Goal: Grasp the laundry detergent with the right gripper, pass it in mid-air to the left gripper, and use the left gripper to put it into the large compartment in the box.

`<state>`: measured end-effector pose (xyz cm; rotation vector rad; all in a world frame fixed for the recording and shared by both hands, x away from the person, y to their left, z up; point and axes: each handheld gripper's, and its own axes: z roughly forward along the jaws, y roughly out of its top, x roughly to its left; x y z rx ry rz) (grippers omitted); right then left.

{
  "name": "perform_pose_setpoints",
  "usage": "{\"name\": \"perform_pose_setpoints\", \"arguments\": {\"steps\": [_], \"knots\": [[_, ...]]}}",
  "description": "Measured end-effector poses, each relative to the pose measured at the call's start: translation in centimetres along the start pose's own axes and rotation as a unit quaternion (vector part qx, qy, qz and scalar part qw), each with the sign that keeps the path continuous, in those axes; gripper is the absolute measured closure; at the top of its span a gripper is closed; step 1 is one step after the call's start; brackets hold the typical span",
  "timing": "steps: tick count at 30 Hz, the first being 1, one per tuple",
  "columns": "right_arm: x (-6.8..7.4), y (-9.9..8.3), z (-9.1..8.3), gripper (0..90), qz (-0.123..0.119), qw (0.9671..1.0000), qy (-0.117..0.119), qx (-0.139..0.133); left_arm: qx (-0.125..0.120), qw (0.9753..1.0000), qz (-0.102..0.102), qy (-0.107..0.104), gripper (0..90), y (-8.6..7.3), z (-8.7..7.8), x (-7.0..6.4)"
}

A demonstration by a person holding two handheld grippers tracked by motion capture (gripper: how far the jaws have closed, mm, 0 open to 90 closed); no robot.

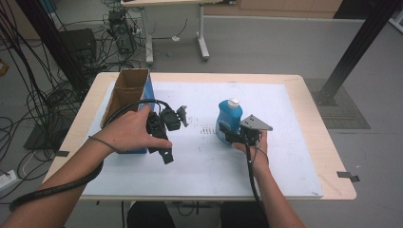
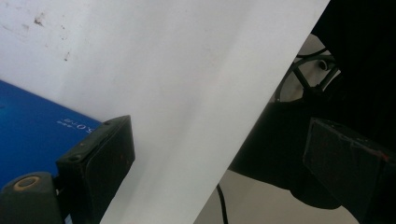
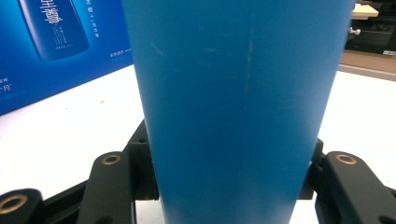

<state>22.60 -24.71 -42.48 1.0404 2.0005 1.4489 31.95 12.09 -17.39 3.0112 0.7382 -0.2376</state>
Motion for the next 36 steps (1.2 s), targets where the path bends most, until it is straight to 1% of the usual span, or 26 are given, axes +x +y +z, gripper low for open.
{"name": "perform_pose_setpoints", "arguments": {"steps": [8,11,12,13,16,17,18,19,20,22,25,26,27,28,31,32,35,36], "knots": [[0.03,-0.01,0.00,43.6,0.001,1.0000,0.000,0.000,0.000,1.0000,0.002,0.000,9.2,-0.02,0.02,0.08],[0.03,-0.02,0.00,43.7,0.001,1.0000,-0.001,0.000,0.000,1.0000,-0.004,-0.003,9.2,-0.02,0.09,0.12],[0.04,-0.01,0.00,43.6,0.001,1.0000,-0.001,0.000,-0.001,1.0000,-0.004,-0.003,9.2,-0.03,0.10,0.11],[0.05,-0.01,0.00,43.7,0.001,1.0000,-0.001,0.000,0.000,1.0000,0.000,-0.001,9.2,0.05,0.08,0.10],[0.07,0.00,0.00,43.7,0.001,1.0000,-0.001,0.000,-0.001,1.0000,0.000,-0.001,9.2,0.04,0.05,0.08],[0.07,0.00,0.00,43.7,0.001,1.0000,-0.001,0.000,-0.002,1.0000,-0.004,-0.003,9.2,-0.01,0.08,0.08],[0.08,-0.02,0.00,43.7,0.001,1.0000,-0.001,0.000,-0.001,1.0000,-0.004,-0.002,9.2,0.00,0.09,0.05],[0.08,-0.03,-0.01,43.7,0.001,1.0000,-0.001,-0.001,0.000,1.0000,0.003,0.001,9.2,0.02,0.07,0.04],[0.08,-0.03,-0.01,43.7,0.001,1.0000,-0.001,-0.001,0.000,1.0000,0.003,0.001,9.2,0.02,0.07,0.04],[0.09,-0.01,0.00,43.7,0.001,1.0000,-0.002,0.000,-0.001,1.0000,-0.004,-0.003,9.2,-0.12,0.10,0.07],[0.07,-0.01,0.00,43.7,0.001,1.0000,-0.001,0.000,-0.001,1.0000,-0.004,-0.001,9.2,-0.14,0.10,0.08],[0.07,-0.02,0.00,43.7,0.002,1.0000,-0.001,0.000,0.000,1.0000,0.000,0.001,9.2,-0.09,0.09,0.08],[0.07,-0.03,0.00,43.7,0.001,1.0000,-0.002,-0.001,-0.001,1.0000,-0.006,-0.003,9.2,-0.16,0.11,0.12],[0.08,-0.02,0.01,43.7,0.002,1.0000,-0.002,0.000,-0.001,1.0000,-0.007,-0.002,9.2,-0.15,0.12,0.09],[0.09,-0.05,0.00,43.7,0.002,1.0000,-0.002,-0.001,-0.001,1.0000,-0.005,-0.003,9.2,-0.12,0.10,0.10],[0.09,-0.05,0.00,43.7,0.002,1.0000,-0.002,-0.001,-0.001,1.0000,0.000,-0.001,9.2,-0.06,0.09,0.08],[0.08,-0.04,0.00,43.6,0.002,1.0000,-0.002,-0.001,0.000,1.0000,0.003,0.001,9.2,0.02,0.05,0.05],[0.09,-0.06,0.00,43.6,0.002,1.0000,-0.002,-0.001,0.000,1.0000,-0.001,-0.002,9.2,0.03,0.07,0.07]]}}
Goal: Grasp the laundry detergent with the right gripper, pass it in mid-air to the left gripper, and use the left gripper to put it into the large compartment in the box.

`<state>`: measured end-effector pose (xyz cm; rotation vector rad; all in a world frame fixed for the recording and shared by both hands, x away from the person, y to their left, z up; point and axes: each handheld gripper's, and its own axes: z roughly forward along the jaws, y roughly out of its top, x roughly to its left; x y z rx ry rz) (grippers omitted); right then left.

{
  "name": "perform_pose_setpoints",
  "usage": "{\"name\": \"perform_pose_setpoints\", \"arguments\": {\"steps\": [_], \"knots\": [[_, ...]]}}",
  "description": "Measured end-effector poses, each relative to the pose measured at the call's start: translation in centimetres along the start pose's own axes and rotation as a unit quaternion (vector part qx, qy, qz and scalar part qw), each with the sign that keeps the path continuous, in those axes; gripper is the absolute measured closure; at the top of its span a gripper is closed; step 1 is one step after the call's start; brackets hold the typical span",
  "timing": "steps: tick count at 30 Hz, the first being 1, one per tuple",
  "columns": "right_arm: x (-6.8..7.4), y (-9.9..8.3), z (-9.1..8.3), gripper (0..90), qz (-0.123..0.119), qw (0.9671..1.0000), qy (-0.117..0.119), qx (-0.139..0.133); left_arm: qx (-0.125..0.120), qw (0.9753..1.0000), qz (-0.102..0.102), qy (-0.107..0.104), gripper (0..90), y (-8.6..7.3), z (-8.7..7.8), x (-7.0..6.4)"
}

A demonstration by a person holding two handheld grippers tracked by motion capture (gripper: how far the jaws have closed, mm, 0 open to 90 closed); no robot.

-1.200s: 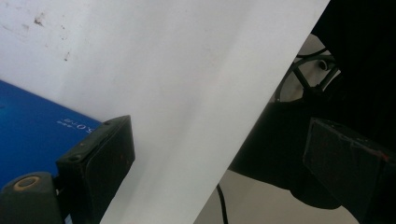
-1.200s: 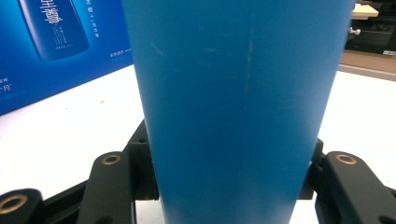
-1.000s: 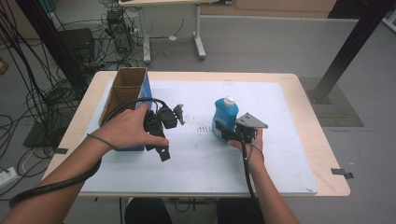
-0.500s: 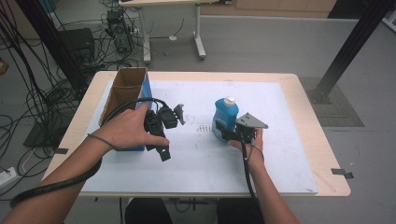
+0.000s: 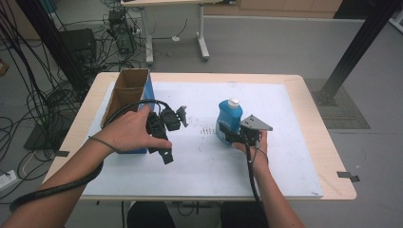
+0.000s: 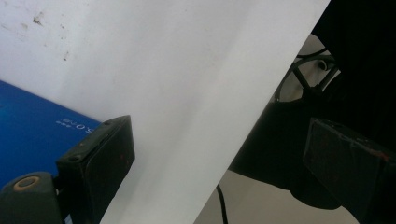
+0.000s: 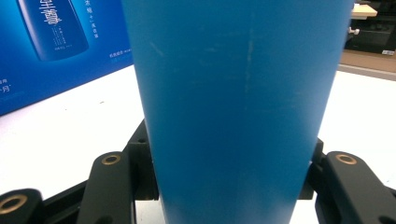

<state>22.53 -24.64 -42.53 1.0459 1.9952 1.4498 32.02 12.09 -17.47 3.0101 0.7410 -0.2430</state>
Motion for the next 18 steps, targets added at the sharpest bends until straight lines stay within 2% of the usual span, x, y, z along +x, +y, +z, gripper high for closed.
{"name": "perform_pose_setpoints", "arguments": {"steps": [16,18], "knots": [[0.04,-0.10,0.00,43.7,0.002,1.0000,-0.001,-0.002,-0.001,1.0000,-0.002,-0.001,9.2,0.11,0.00,-0.07],[0.04,-0.09,0.00,43.7,0.002,1.0000,-0.001,-0.002,0.001,1.0000,0.005,0.002,9.2,0.19,-0.06,-0.10]]}}
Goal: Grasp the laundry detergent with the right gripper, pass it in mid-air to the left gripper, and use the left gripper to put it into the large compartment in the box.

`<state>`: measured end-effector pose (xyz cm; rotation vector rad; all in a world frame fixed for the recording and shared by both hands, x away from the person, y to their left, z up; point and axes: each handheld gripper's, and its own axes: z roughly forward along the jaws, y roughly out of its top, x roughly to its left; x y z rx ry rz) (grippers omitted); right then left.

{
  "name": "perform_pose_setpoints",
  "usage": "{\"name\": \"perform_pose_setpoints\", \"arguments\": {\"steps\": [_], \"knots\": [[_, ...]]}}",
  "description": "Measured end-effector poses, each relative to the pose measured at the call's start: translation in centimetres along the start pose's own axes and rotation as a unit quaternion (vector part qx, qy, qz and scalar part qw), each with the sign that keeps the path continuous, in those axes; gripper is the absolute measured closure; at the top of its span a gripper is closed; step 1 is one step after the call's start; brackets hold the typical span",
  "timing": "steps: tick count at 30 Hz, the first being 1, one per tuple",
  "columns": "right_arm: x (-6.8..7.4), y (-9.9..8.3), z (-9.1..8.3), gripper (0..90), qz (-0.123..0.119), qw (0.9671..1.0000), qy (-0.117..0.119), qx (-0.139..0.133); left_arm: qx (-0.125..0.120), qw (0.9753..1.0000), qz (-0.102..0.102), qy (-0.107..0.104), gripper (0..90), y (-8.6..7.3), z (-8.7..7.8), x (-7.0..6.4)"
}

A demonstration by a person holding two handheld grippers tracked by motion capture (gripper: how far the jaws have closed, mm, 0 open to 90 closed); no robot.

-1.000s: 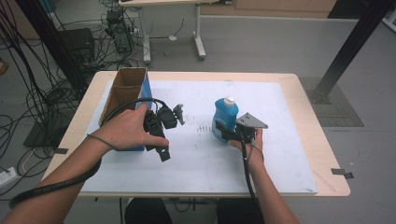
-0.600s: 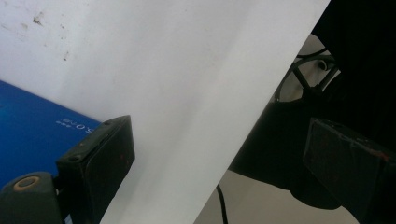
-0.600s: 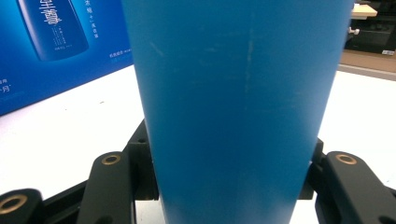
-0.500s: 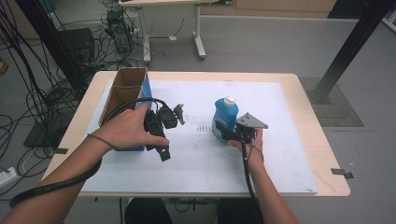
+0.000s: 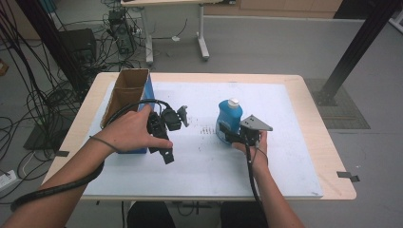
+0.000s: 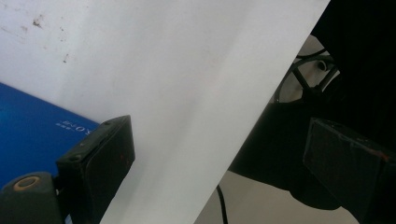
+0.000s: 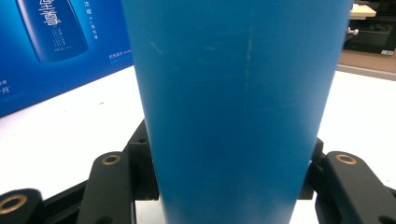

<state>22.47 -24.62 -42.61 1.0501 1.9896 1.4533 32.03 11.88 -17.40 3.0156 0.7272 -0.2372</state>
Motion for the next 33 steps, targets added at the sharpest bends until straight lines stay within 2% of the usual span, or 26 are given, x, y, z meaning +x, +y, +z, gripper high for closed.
{"name": "perform_pose_setpoints", "arguments": {"steps": [1,2,24,26,28,33], "knots": [[0.0,0.0,0.0,43.7,0.000,1.0000,0.000,0.000,0.001,1.0000,0.000,0.000,9.2,0.0,0.0,0.0],[0.0,0.0,0.0,43.7,0.000,1.0000,0.000,0.000,-0.002,1.0000,-0.008,-0.003,9.2,-0.1,0.0,0.0],[-0.2,0.5,-0.2,44.2,0.005,0.9999,0.004,0.009,-0.014,0.9999,-0.003,-0.001,9.1,-0.5,-0.8,-0.1],[-0.3,0.6,-0.4,44.3,0.007,0.9999,0.007,0.007,-0.014,0.9999,0.005,0.003,9.1,-0.5,-1.0,-0.1],[-0.5,0.7,-0.6,44.3,0.004,0.9999,0.012,0.002,-0.016,0.9999,-0.003,0.000,9.1,-0.6,-1.0,-0.1],[-0.5,1.1,-1.0,44.5,0.005,0.9999,0.015,0.006,-0.016,0.9999,0.000,0.000,9.1,-0.4,-1.1,-0.3]]}}
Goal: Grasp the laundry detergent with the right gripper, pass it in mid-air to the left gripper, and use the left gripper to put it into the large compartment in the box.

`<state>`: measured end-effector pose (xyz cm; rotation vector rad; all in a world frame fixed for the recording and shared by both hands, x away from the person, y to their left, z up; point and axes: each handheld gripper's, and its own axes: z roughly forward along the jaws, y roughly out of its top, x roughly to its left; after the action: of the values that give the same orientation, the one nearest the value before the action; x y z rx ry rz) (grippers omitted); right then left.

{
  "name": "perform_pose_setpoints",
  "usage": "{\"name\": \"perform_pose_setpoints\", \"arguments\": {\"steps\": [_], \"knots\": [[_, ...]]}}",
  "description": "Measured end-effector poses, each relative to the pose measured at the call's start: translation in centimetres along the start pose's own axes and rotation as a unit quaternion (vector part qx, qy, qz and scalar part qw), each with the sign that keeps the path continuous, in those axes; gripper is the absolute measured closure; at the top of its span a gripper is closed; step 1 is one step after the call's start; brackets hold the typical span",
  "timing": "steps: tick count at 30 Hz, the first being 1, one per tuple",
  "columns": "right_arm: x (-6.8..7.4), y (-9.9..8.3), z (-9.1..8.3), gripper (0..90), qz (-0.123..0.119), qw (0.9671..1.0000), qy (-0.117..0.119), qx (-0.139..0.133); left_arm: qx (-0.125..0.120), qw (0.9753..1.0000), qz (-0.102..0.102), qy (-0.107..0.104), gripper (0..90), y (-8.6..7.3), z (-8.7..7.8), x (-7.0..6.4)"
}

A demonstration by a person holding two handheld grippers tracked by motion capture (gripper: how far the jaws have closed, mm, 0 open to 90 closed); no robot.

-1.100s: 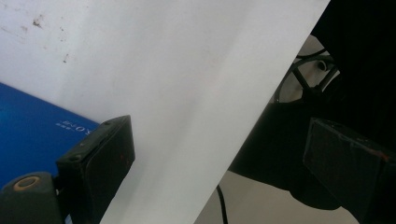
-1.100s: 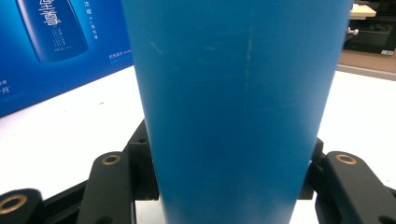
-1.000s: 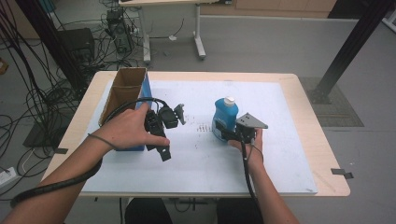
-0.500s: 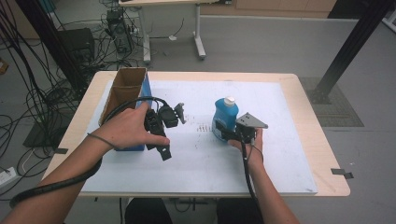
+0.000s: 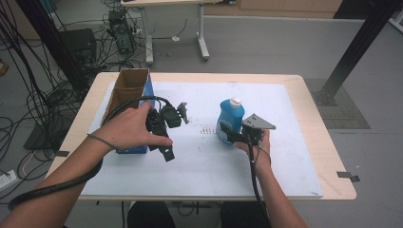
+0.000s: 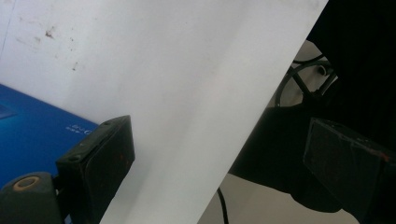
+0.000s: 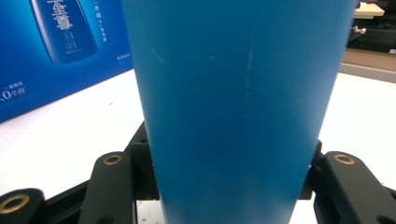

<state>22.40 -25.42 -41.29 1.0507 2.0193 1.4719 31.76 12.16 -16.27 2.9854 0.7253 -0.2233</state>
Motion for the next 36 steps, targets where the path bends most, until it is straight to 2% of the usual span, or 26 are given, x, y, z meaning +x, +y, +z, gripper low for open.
{"name": "perform_pose_setpoints", "arguments": {"steps": [5,10,16,18,22,28,36], "knots": [[-0.1,0.9,-0.6,44.5,-0.015,0.9999,0.007,-0.001,-0.001,1.0000,0.005,0.002,9.0,0.1,-0.4,0.0],[-0.4,1.9,-1.2,44.5,-0.017,0.9995,0.025,-0.005,-0.008,0.9999,0.006,0.003,9.0,0.1,-1.1,-0.1],[-1.0,4.2,-2.1,44.6,-0.018,0.9978,0.062,0.015,-0.018,0.9997,0.015,0.005,8.8,0.0,-1.9,-0.3],[-1.1,4.6,-2.3,44.7,-0.018,0.9970,0.073,0.016,-0.020,0.9995,0.022,0.008,8.8,0.1,-2.2,-0.4],[-1.5,5.1,-2.8,44.7,-0.022,0.9951,0.096,0.009,-0.026,0.9993,0.024,0.006,8.7,0.1,-2.7,-0.5],[-2.0,5.8,-3.2,44.7,-0.033,0.9901,0.136,0.004,-0.028,0.9990,0.033,0.009,8.8,0.4,-3.5,-0.8],[-2.4,6.6,-3.3,44.7,-0.043,0.9817,0.185,0.003,-0.034,0.9981,0.048,0.017,8.8,0.9,-5.2,-1.5]]}}
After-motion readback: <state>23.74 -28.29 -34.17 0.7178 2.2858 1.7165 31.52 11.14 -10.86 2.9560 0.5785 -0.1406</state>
